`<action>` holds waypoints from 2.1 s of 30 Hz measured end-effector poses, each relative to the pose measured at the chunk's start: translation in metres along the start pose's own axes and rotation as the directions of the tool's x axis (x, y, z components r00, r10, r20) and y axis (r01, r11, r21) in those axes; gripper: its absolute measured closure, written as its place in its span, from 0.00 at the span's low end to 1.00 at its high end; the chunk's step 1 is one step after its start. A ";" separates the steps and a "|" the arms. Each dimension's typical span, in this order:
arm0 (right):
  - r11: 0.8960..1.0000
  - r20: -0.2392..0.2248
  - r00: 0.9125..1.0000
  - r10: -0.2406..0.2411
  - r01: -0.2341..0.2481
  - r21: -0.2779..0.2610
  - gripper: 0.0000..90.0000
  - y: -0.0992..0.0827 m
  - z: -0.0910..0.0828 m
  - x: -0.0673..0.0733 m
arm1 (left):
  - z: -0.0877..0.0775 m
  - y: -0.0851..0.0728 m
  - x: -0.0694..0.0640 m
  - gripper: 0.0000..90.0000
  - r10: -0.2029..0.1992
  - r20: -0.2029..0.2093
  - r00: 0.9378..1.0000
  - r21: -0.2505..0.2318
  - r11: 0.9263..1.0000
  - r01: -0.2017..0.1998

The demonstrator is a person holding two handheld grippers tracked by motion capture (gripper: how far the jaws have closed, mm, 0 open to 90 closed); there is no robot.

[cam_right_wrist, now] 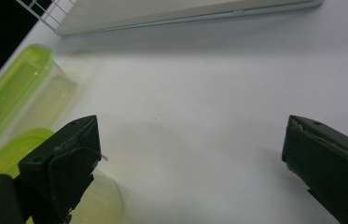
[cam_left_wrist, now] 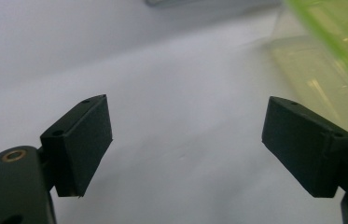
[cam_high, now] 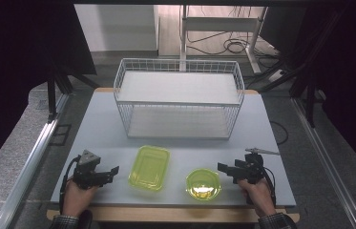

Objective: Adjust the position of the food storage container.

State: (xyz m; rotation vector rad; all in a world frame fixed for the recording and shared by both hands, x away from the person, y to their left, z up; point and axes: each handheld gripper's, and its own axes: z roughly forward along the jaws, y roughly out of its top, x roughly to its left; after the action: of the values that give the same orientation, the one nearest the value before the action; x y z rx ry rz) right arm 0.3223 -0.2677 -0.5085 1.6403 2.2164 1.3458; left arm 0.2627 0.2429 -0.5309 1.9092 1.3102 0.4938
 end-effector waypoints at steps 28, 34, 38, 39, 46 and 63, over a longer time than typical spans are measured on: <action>0.972 0.095 0.967 -0.236 0.233 0.034 0.11 0.007 -0.005 0.021 | -0.004 0.009 -0.016 0.04 0.001 0.082 0.997 -0.008 1.000 0.000; 0.963 0.092 0.959 -0.268 0.268 0.009 0.20 0.011 -0.012 0.032 | -0.004 0.011 -0.020 0.06 0.008 0.082 0.997 -0.003 1.000 -0.008; 0.955 0.074 0.952 -0.297 0.298 0.001 0.29 0.012 -0.014 0.040 | -0.003 0.011 -0.022 0.06 0.013 0.078 0.997 0.000 1.000 -0.013; 0.952 0.068 0.949 -0.307 0.307 0.003 0.32 0.012 -0.015 0.043 | -0.003 0.011 -0.022 0.06 0.011 0.078 0.997 -0.001 1.000 -0.011; 0.915 -0.004 0.916 -0.401 0.401 0.034 0.59 0.009 -0.016 0.067 | -0.003 0.010 -0.020 0.05 0.000 0.079 0.997 -0.016 1.000 0.001; 0.865 -0.162 0.861 -0.483 0.498 0.064 0.99 -0.006 -0.006 0.120 | 0.001 0.006 -0.020 0.04 0.039 0.055 0.998 -0.015 0.999 -0.038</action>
State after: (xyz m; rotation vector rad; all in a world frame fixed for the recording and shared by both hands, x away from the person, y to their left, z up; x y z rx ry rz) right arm 0.2633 -0.1755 -0.4590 0.9094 2.5798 1.2432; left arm 0.2593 0.2227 -0.5252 1.9268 1.2333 0.4646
